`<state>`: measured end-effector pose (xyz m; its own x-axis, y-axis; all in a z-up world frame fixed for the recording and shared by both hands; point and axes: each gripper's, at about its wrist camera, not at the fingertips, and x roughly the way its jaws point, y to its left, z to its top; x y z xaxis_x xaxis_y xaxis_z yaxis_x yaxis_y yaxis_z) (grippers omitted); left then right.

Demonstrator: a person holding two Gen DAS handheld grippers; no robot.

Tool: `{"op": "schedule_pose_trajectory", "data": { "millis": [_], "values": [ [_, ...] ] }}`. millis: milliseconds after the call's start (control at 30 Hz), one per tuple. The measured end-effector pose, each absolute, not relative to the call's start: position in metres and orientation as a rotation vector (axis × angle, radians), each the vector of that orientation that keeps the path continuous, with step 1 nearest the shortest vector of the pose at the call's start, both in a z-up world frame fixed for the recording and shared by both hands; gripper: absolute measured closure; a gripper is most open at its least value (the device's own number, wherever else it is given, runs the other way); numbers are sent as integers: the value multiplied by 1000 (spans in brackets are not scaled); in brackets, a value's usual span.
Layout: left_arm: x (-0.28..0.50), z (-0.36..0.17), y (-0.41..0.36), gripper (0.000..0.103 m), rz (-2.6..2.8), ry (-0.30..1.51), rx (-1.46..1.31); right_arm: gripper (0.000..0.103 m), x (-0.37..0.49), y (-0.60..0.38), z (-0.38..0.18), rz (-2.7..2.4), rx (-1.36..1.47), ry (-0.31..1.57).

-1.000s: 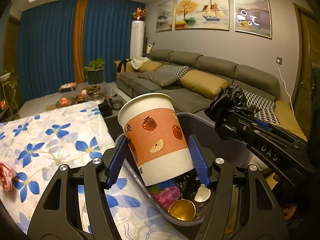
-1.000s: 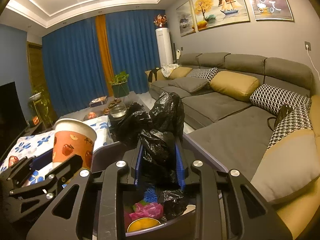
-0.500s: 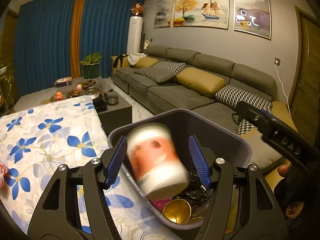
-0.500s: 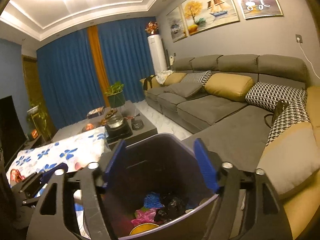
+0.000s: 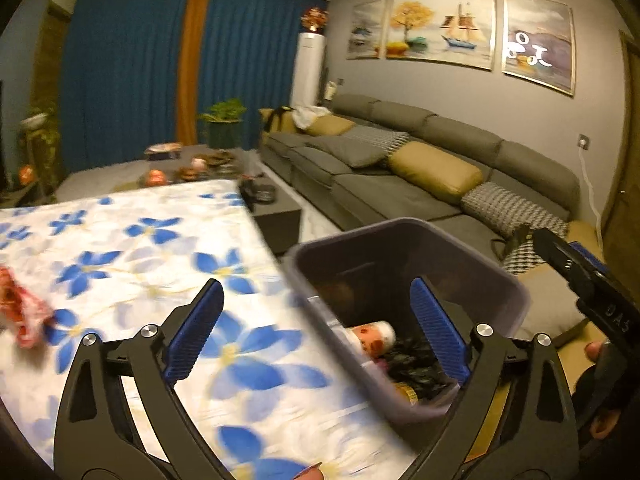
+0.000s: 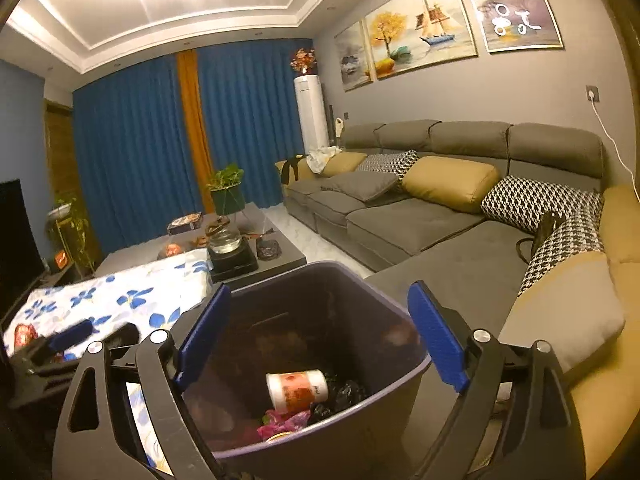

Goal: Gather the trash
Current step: 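Move both tools back toward the red cup and red wrapper on the bed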

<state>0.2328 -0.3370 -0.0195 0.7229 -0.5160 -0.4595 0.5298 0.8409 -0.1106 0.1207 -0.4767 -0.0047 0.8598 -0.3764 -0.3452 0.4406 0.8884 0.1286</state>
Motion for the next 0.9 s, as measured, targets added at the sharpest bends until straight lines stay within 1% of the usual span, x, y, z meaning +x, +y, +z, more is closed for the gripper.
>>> {"op": "schedule_pose_trajectory", "data": {
  "millis": [233,333,900],
  "values": [
    [218,-12,-269,7,-447,478,34,12,110,-454,3,-404,175,323],
    [216,-10,-240,7,-393,481,32,9,113,-436,7,-379,175,319],
    [217,-13,-73,7,-97,503,-49,8,180,-276,-4,-87,98,431]
  ]
}}
